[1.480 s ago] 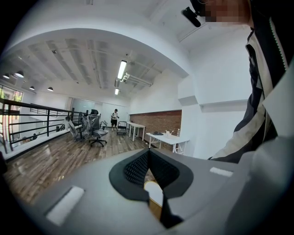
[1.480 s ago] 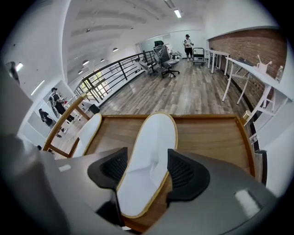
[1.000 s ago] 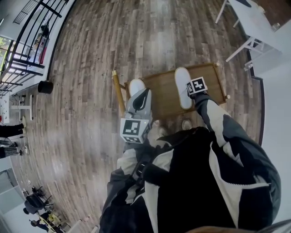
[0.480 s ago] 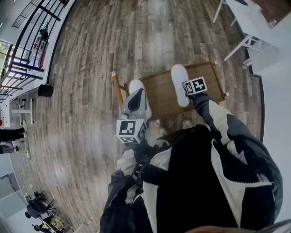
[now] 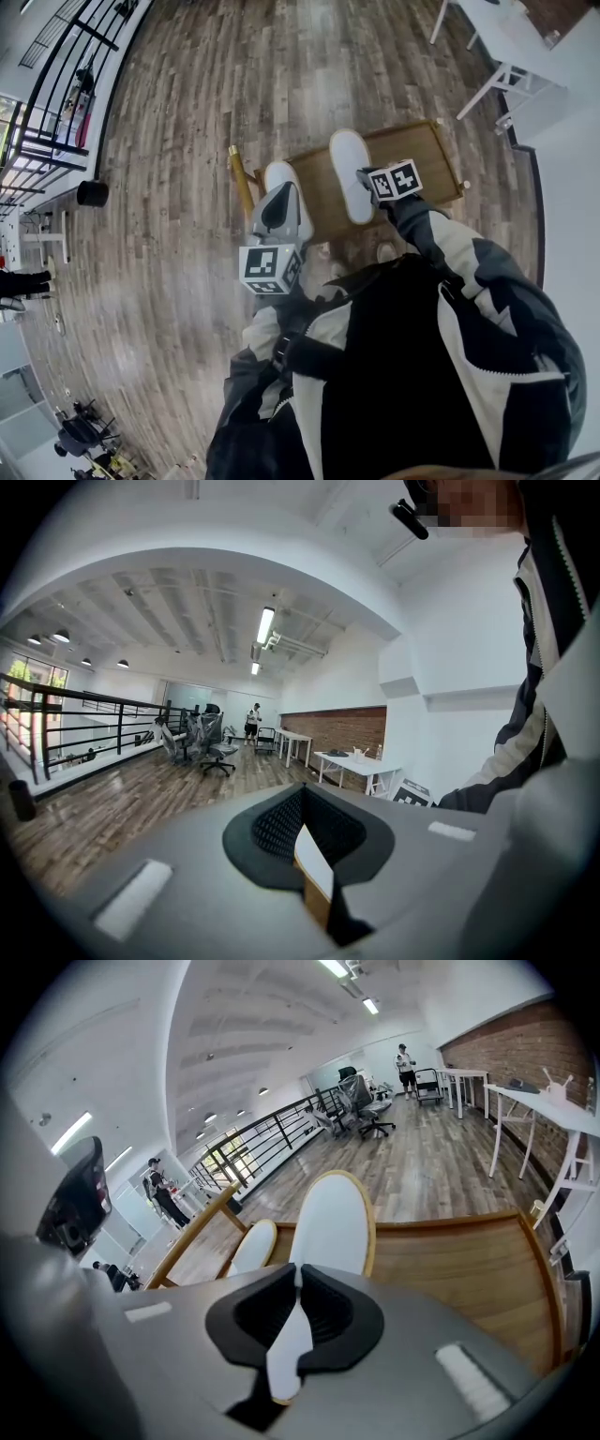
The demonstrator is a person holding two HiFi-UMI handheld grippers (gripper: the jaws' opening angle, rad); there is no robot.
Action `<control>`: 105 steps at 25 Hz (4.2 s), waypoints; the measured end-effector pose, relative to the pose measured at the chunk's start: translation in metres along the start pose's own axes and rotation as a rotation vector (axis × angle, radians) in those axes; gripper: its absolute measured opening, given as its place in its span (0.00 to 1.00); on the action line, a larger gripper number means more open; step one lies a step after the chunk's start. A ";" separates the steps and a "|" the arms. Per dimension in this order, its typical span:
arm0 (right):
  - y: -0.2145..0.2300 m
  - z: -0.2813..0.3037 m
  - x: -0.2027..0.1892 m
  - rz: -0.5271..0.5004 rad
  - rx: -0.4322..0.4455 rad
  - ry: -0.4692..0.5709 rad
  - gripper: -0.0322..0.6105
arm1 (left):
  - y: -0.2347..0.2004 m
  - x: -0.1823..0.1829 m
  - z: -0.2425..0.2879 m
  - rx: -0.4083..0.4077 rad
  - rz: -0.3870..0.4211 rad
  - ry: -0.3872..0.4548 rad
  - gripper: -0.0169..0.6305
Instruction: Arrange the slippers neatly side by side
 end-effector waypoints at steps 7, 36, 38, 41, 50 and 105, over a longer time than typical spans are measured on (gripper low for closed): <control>-0.033 -0.006 0.005 -0.048 0.021 0.027 0.09 | -0.011 -0.012 -0.015 0.024 -0.034 -0.020 0.05; -0.040 0.100 -0.020 -0.107 -0.034 -0.147 0.09 | -0.051 -0.036 -0.066 0.083 -0.042 -0.073 0.05; -0.036 0.108 -0.022 -0.109 -0.039 -0.160 0.09 | -0.055 -0.038 -0.070 0.096 -0.038 -0.076 0.05; -0.029 0.116 -0.026 -0.114 -0.062 -0.184 0.09 | -0.060 -0.041 -0.077 0.113 -0.041 -0.083 0.05; -0.021 0.128 -0.027 -0.108 -0.106 -0.195 0.09 | -0.070 -0.045 -0.085 0.122 -0.041 -0.096 0.05; -0.114 -0.147 0.099 -0.602 0.036 0.428 0.05 | 0.051 0.031 0.042 -0.047 0.014 0.040 0.05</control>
Point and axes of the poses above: the fingertips, and each gripper's own axes: z forward along the fingers, y to its right, x out of its top, the point moved 4 cm from there along -z, backward along the fingers, and after that the axes turned 8 degrees about x, right-handed, at the moved point
